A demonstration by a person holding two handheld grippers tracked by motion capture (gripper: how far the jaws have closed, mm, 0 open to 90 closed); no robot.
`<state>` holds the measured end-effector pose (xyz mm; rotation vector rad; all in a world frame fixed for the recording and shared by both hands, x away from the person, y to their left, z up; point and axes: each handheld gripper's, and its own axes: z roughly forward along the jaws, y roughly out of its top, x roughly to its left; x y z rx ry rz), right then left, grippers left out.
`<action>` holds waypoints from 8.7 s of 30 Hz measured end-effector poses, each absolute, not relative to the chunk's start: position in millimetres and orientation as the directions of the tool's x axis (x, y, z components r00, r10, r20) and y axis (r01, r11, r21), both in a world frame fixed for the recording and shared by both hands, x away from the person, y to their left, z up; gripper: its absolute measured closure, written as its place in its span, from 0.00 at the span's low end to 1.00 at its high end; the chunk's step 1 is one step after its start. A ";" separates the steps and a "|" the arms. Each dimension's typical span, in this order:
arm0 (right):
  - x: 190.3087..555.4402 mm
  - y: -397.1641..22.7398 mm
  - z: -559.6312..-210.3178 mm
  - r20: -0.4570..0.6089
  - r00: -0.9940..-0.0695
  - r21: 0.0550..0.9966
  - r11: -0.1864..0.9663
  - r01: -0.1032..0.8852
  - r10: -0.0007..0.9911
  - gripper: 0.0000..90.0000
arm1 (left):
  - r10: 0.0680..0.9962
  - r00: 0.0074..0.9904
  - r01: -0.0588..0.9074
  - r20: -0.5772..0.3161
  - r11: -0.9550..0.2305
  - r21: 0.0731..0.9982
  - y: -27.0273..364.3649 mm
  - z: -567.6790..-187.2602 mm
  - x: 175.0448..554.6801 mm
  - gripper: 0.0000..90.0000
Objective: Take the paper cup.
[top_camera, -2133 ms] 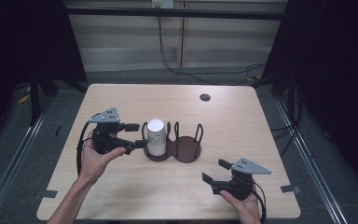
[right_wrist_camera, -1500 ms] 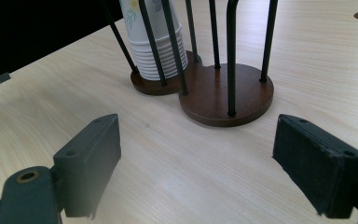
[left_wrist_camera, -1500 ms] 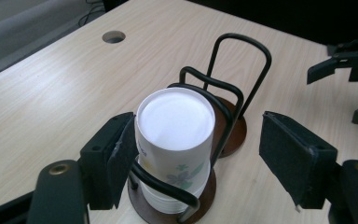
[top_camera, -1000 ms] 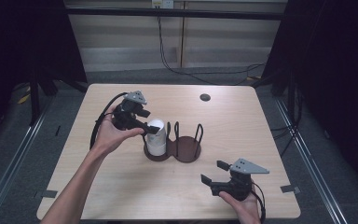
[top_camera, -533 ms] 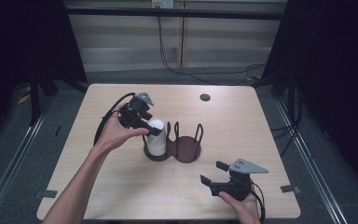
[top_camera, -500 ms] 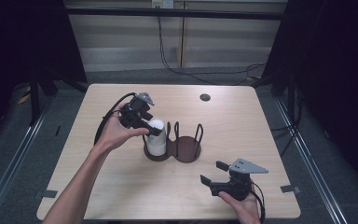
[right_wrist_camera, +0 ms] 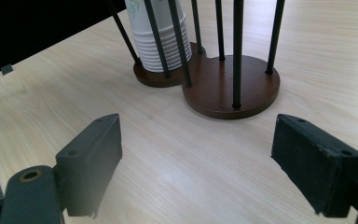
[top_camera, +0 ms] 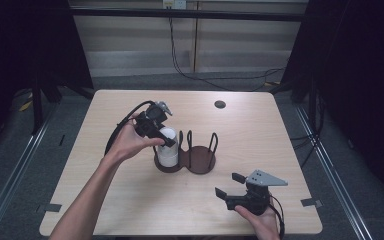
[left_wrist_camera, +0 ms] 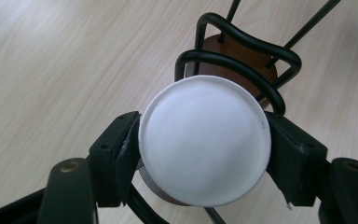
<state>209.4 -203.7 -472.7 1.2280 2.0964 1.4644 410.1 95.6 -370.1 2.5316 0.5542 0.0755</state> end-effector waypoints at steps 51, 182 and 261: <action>210.9 -201.3 -474.0 0.220 -0.594 0.868 0.123 0.481 0.774 0.17 | 0.390 0.921 0.334 -0.019 -0.761 0.555 100.9 -337.1 400.1 0.41; 241.4 -134.9 -416.9 0.172 -0.839 0.927 0.204 0.315 0.516 0.15 | 0.227 0.936 0.347 -0.269 -0.465 0.814 142.4 -376.7 305.1 0.41; 258.6 -123.6 -438.5 0.216 -0.870 0.831 0.385 0.402 0.443 0.34 | 0.220 0.950 0.304 -0.222 -0.484 0.821 131.3 -391.2 302.5 0.21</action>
